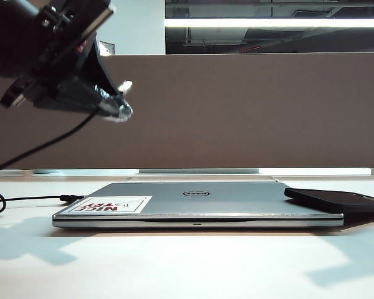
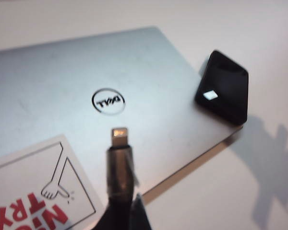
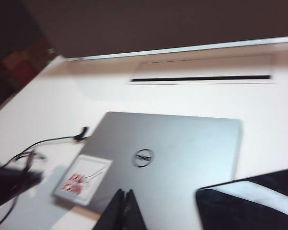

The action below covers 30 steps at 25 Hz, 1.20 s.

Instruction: Pick up the charging cable and the phone, plug the charging cable into the charging port on the phone, and finally place them back on the table.

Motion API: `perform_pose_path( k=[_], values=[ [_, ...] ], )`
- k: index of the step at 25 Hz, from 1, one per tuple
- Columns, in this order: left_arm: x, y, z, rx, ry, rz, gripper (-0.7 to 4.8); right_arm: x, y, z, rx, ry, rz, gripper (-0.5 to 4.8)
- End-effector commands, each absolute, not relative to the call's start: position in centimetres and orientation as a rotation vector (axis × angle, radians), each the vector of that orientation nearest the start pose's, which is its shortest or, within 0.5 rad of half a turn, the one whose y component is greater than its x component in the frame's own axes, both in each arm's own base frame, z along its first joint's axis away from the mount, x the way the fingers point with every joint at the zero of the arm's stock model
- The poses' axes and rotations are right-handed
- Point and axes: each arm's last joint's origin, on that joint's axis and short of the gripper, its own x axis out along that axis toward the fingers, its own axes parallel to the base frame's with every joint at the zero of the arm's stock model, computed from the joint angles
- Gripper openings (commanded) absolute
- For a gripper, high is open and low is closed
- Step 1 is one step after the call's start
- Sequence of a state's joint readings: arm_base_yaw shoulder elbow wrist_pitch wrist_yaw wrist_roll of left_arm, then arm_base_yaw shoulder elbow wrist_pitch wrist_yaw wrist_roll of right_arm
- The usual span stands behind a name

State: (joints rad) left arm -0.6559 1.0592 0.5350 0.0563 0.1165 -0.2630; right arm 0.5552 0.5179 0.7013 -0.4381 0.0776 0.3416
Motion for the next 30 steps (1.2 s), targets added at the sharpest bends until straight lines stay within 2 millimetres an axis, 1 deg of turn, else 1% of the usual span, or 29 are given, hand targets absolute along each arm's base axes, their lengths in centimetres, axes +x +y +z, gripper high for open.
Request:
perform_pose_path(
  k=[1, 5, 6, 8, 11, 14, 20, 21, 28, 29, 30],
  values=[
    [17.1, -13.6, 21.6, -0.113, 0.567, -0.691, -0.06, 10.1, 5.3, 31.6, 0.274, 0.305, 0.383, -0.06],
    [17.3, -13.7, 21.1, -0.074, 0.576, -0.696, -0.06, 10.9, 4.7, 31.0, 0.277, 0.353, 0.325, -0.06],
    [17.3, -13.7, 21.0, -0.057, 0.575, -0.700, -0.06, 11.5, 4.4, 30.5, 0.287, 0.381, 0.318, -0.05],
    [17.4, -13.8, 20.9, -0.058, 0.575, -0.700, -0.06, 12.1, 4.1, 29.9, 0.304, 0.403, 0.317, -0.05],
    [17.4, -13.8, 20.7, -0.055, 0.585, -0.699, -0.06, 12.8, 3.5, 28.5, 0.406, 0.443, 0.280, -0.05],
    [17.7, -14.0, 20.0, -0.045, 0.617, -0.693, -0.06, 13.4, 2.7, 26.9, 0.523, 0.460, 0.236, -0.05],
    [18.3, -14.5, 18.7, -0.032, 0.661, -0.685, -0.06, 14.1, 1.8, 24.1, 0.713, 0.488, 0.214, -0.05],
    [18.6, -14.7, 18.4, -0.032, 0.662, -0.685, -0.06, 14.2, 1.7, 23.2, 0.760, 0.502, 0.219, -0.06],
    [18.8, -14.9, 18.5, -0.041, 0.632, -0.690, -0.06, 14.9, 1.6, 20.8, 0.888, 0.623, 0.163, -0.05],
    [18.8, -14.9, 18.5, -0.042, 0.630, -0.691, -0.06, 15.1, 1.7, 20.4, 0.891, 0.644, 0.158, 0.02],
    [18.8, -14.9, 18.5, -0.042, 0.630, -0.691, -0.06, 15.2, 1.7, 20.2, 0.893, 0.659, 0.150, 0.30]
  ],
)
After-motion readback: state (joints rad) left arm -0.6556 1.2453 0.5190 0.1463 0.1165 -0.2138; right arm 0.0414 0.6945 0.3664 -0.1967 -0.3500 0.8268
